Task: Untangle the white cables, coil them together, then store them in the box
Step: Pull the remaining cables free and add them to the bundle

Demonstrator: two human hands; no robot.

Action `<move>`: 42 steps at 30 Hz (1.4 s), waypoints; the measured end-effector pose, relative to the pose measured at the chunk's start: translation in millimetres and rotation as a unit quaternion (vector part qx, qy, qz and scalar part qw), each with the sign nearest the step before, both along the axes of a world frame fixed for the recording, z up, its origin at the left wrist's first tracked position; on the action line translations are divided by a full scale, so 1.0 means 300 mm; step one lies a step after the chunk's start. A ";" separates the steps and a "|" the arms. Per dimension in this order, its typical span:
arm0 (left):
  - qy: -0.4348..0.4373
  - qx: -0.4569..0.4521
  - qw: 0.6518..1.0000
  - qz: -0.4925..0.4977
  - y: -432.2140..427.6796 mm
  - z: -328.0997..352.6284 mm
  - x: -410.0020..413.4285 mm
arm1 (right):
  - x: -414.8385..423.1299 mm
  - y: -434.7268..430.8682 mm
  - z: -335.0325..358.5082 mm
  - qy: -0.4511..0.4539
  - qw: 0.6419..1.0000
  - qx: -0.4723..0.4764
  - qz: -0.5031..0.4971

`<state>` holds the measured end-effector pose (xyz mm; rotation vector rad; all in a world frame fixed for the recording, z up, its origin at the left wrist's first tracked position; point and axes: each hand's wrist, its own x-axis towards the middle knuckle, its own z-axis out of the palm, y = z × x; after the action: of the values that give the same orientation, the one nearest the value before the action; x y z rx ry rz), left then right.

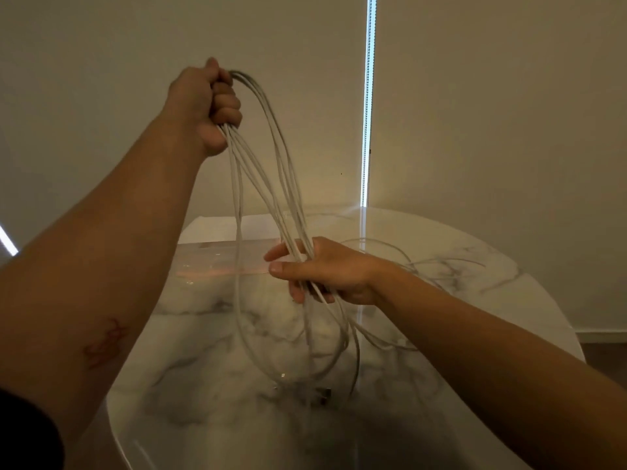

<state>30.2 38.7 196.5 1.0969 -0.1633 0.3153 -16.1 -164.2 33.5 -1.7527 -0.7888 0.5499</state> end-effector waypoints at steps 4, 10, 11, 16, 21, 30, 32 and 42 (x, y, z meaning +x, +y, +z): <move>0.000 -0.056 0.998 -0.011 -0.062 -0.032 0.009 | -0.003 0.073 -0.039 0.029 0.999 -0.032 0.032; 0.002 -0.058 0.998 -0.028 -0.081 -0.058 0.005 | -0.026 0.124 -0.073 0.038 0.998 0.006 0.057; 0.002 -0.056 0.998 -0.028 -0.065 -0.057 0.004 | -0.026 0.113 -0.075 0.042 0.997 0.013 0.055; 0.016 -0.064 0.998 -0.022 0.071 -0.040 -0.022 | -0.004 0.012 -0.042 0.020 1.000 0.017 0.015; 0.013 -0.081 0.996 -0.022 0.107 -0.008 -0.045 | -0.008 -0.026 0.038 -0.031 0.999 0.014 0.024; 0.065 0.076 0.986 -0.135 0.098 0.044 -0.115 | 0.012 -0.025 0.049 -0.038 0.982 0.113 -0.144; 0.090 0.136 0.973 -0.163 0.079 0.036 -0.125 | 0.030 -0.039 0.100 -0.026 0.978 0.146 -0.145; 0.032 0.444 0.886 -0.129 0.047 -0.057 -0.119 | 0.108 -0.117 0.249 -0.101 0.957 0.179 -0.205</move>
<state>-5.5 52.8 179.4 1.9685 -0.4164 -0.0647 16.4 -199.3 108.4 -1.5835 -0.5944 -0.0524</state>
